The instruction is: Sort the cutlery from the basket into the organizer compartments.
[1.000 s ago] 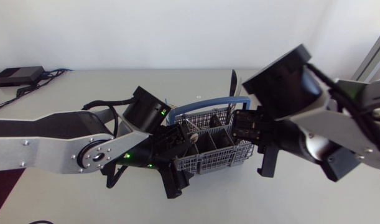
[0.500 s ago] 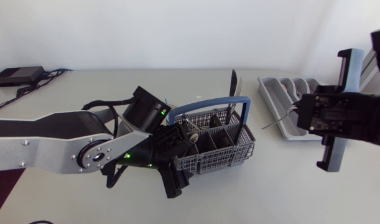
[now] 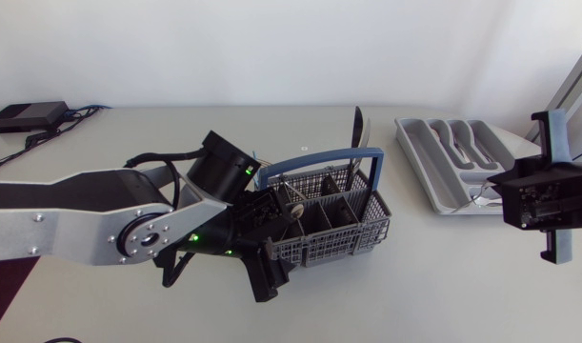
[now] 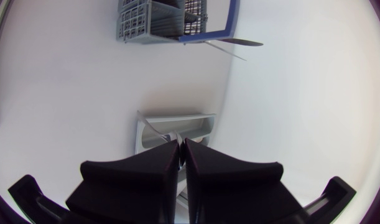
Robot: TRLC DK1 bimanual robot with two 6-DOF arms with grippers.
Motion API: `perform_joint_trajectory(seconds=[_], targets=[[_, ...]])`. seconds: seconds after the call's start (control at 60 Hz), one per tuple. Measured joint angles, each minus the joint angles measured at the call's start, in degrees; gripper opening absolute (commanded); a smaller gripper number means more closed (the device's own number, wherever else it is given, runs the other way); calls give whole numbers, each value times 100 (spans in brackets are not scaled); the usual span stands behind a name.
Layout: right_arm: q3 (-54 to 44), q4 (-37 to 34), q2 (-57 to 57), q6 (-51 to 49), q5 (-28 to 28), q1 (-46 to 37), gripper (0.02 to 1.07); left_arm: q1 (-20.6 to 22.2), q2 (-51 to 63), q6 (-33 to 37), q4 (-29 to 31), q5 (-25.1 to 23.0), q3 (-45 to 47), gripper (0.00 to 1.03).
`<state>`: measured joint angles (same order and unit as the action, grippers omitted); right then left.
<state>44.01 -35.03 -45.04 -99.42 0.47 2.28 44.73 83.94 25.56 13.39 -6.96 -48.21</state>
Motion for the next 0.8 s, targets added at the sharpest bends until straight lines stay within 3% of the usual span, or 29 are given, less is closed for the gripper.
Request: perform_joint_trajectory(seconds=[0.4, 0.8], targets=[[-273, 918, -1027, -1928, -328, -935, 7, 0, 0, 0, 0, 0, 0, 94], [120, 1364, -2072, -2275, 127, -914, 8, -2, 2, 0, -7, 0, 0, 94]])
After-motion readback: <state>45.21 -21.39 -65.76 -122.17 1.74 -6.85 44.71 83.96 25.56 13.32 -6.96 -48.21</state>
